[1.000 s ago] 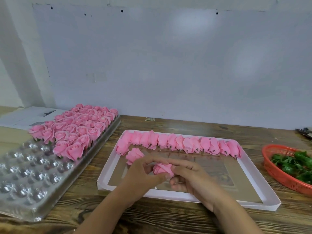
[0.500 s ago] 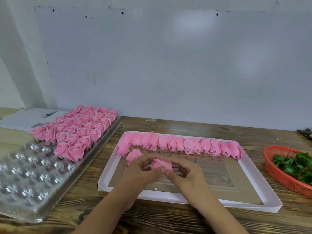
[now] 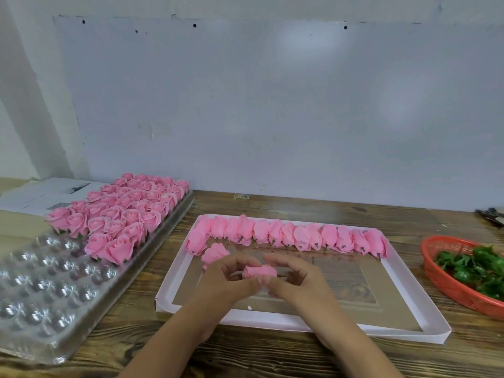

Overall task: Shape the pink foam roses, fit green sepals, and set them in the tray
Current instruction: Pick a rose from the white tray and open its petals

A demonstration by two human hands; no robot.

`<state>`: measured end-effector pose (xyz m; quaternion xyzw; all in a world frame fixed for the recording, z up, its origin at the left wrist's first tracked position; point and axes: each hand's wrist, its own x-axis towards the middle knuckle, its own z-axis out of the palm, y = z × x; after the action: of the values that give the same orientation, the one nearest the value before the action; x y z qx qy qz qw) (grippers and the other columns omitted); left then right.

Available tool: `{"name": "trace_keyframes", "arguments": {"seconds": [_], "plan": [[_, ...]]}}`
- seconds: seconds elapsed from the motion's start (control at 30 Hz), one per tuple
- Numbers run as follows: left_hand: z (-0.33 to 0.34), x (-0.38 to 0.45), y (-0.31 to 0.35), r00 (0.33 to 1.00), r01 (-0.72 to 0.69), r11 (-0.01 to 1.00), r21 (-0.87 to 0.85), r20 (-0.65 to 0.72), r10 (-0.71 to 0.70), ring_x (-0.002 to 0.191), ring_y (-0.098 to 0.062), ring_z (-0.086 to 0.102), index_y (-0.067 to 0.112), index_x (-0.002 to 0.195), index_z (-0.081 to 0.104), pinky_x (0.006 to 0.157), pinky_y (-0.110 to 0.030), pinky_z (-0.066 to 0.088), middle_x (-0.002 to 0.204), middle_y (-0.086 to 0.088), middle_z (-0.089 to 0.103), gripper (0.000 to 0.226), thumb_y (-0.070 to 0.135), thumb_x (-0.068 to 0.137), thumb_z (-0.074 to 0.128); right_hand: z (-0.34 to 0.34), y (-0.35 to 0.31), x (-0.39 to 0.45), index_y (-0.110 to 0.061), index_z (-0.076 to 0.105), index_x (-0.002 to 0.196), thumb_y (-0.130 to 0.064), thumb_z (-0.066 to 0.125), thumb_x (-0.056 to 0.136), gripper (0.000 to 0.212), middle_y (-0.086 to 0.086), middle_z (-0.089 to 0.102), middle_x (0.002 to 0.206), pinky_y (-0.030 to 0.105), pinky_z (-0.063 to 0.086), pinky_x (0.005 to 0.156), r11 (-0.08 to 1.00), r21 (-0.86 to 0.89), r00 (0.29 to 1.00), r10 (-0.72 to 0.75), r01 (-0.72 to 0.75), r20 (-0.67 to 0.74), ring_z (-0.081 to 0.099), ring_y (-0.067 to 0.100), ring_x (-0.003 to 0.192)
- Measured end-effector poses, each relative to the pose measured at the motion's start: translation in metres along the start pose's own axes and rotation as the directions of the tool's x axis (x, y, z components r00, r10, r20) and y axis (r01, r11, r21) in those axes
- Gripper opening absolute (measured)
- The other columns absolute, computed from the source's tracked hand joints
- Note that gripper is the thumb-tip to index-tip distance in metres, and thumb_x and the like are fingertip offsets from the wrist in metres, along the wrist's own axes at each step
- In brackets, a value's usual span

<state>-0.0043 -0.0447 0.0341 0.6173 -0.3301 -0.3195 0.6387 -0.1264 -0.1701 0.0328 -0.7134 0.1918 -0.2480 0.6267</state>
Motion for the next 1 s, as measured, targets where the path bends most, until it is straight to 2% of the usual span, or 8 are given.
{"name": "trace_keyframes", "arguments": {"seconds": [0.07, 0.17, 0.33, 0.47, 0.57, 0.7, 0.83, 1.0], "plan": [[-0.0013, -0.0001, -0.0010, 1.000, 0.017, 1.000, -0.021, 0.000, -0.017, 0.083, -0.008, 0.070, 0.031, 0.092, 0.076, 0.074, -0.018, 0.054, 0.089, 0.004, 0.076, 0.020, 0.016, 0.080, 0.083, -0.0009, -0.0015, -0.0005, -0.044, 0.073, 0.103, -0.027, 0.080, 0.081, 0.029, -0.010, 0.074, 0.104, 0.029, 0.056, 0.085, 0.995, -0.075, 0.997, -0.070, 0.073, 0.041, 0.069, 0.009, 0.092], [-0.0027, -0.0003, -0.0016, 1.000, 0.019, 0.998, -0.059, 0.010, -0.019, 0.088, -0.015, 0.070, 0.027, 0.093, 0.077, 0.080, -0.026, 0.057, 0.093, -0.002, 0.075, 0.020, 0.020, 0.076, 0.085, -0.0016, -0.0011, -0.0010, -0.040, 0.075, 0.101, -0.014, 0.073, 0.087, 0.030, -0.004, 0.076, 0.100, 0.036, 0.058, 0.083, 0.994, -0.083, 0.996, -0.072, 0.076, 0.044, 0.069, 0.014, 0.089], [-0.0024, 0.0007, -0.0041, 1.000, -0.010, 0.999, -0.053, 0.026, 0.012, 0.089, -0.017, 0.072, 0.023, 0.089, 0.078, 0.078, -0.023, 0.056, 0.094, -0.005, 0.077, 0.020, 0.006, 0.080, 0.082, -0.0001, -0.0024, -0.0015, -0.029, 0.078, 0.093, -0.007, 0.065, 0.092, 0.025, 0.001, 0.073, 0.082, 0.023, 0.056, 0.068, 0.989, 0.125, 0.997, 0.070, -0.072, 0.027, 0.068, 0.010, 0.073], [-0.0025, 0.0009, -0.0058, 0.999, -0.026, 1.000, 0.012, 0.024, 0.026, 0.082, -0.009, 0.070, 0.026, 0.088, 0.077, 0.073, -0.017, 0.054, 0.087, 0.002, 0.076, 0.023, 0.007, 0.078, 0.084, -0.0020, -0.0018, -0.0010, -0.022, 0.078, 0.095, -0.009, 0.064, 0.092, 0.019, 0.005, 0.072, 0.080, 0.025, 0.056, 0.067, 0.968, 0.202, 0.988, 0.146, -0.151, 0.040, 0.066, 0.013, 0.069], [-0.0023, 0.0023, -0.0067, 1.000, -0.012, 1.000, 0.027, -0.016, 0.013, 0.076, -0.003, 0.066, 0.028, 0.088, 0.077, 0.070, -0.016, 0.052, 0.080, 0.010, 0.073, 0.019, 0.021, 0.073, 0.087, -0.0012, -0.0021, -0.0016, -0.035, 0.076, 0.099, -0.012, 0.070, 0.089, 0.026, -0.001, 0.073, 0.084, 0.029, 0.058, 0.071, 0.992, 0.098, 0.997, 0.076, -0.077, 0.015, 0.067, 0.015, 0.072], [-0.0045, 0.0031, -0.0073, 0.999, 0.024, 1.000, -0.005, -0.022, -0.024, 0.078, -0.003, 0.067, 0.027, 0.091, 0.078, 0.070, -0.016, 0.052, 0.084, 0.008, 0.073, 0.020, 0.014, 0.078, 0.084, -0.0014, -0.0019, -0.0022, -0.044, 0.073, 0.100, -0.015, 0.075, 0.085, 0.032, 0.015, 0.072, 0.081, 0.035, 0.049, 0.070, 0.996, -0.081, 0.999, -0.018, 0.022, 0.039, 0.060, 0.021, 0.069], [-0.0045, 0.0015, -0.0056, 1.000, 0.012, 0.999, -0.036, 0.001, -0.012, 0.079, -0.004, 0.070, 0.027, 0.093, 0.078, 0.070, -0.015, 0.053, 0.086, 0.007, 0.075, 0.021, 0.011, 0.079, 0.083, -0.0002, -0.0037, -0.0035, -0.034, 0.077, 0.096, -0.001, 0.068, 0.088, 0.035, 0.002, 0.074, 0.083, 0.026, 0.056, 0.069, 0.997, 0.080, 0.999, 0.018, -0.022, 0.049, 0.066, 0.014, 0.071], [-0.0029, 0.0022, -0.0061, 0.999, -0.050, 0.999, 0.016, -0.006, 0.050, 0.091, -0.011, 0.072, 0.030, 0.096, 0.077, 0.079, -0.022, 0.056, 0.098, 0.003, 0.077, 0.029, 0.027, 0.068, 0.085, -0.0007, -0.0037, -0.0027, -0.020, 0.075, 0.099, -0.003, 0.063, 0.092, 0.023, 0.007, 0.070, 0.075, 0.028, 0.058, 0.068, 0.983, 0.165, 0.996, 0.076, -0.082, 0.038, 0.066, 0.016, 0.070]]}}
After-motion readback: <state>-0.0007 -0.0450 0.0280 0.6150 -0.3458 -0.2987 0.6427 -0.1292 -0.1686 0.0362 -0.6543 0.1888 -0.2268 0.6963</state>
